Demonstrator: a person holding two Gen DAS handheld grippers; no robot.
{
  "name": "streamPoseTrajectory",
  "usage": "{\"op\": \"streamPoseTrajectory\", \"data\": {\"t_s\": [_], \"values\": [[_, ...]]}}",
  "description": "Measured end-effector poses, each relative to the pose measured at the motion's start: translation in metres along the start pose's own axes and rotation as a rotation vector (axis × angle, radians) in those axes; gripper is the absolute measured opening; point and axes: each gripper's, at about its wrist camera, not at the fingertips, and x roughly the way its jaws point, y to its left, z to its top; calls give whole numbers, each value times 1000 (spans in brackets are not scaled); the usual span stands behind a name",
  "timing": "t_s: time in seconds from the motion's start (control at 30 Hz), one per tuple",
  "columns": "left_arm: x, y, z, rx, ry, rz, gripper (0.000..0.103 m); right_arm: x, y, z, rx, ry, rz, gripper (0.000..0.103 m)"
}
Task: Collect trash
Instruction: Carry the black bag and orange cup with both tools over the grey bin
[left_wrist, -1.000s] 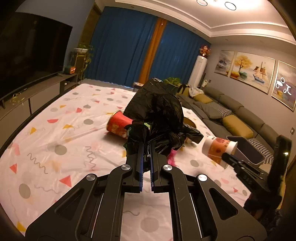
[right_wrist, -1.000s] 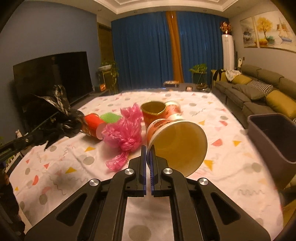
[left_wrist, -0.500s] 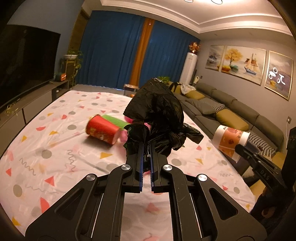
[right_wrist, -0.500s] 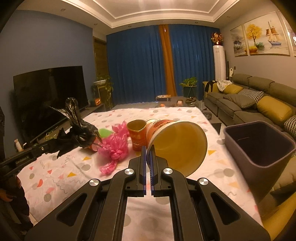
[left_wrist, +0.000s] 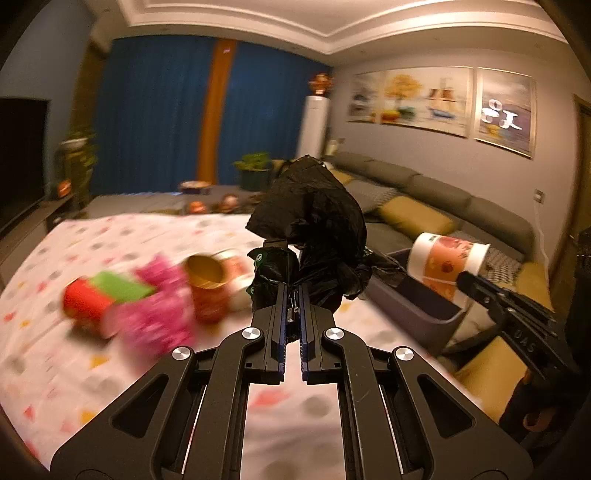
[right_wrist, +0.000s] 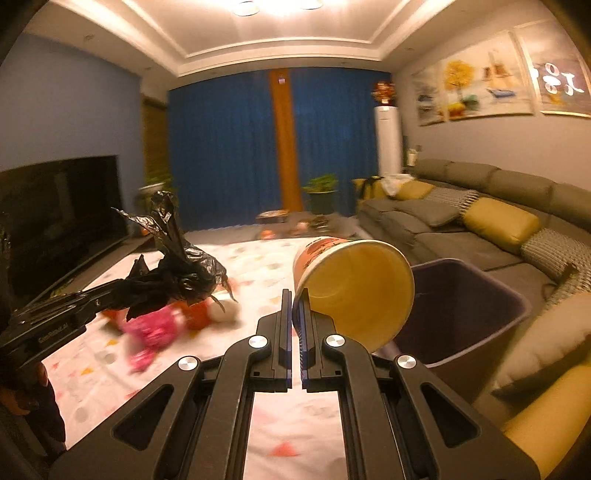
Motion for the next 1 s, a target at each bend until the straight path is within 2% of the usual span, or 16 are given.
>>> {"op": "streamPoseTrajectory", "data": {"t_s": [0.23,0.43,0.6,1.0], "values": [[62,-70,25,77,-10,-133,5,4,-58,16,51,-26,-137,4],[109,-112,26,119,23,-197,5,6,-87,15,77,-35,-197,4],[134,-129,21,146,53,-220,5,9,-96,13,91,-35,-218,4],[158,-139,15,166,94,-234,5,17,-101,13,104,-28,-214,4]]}}
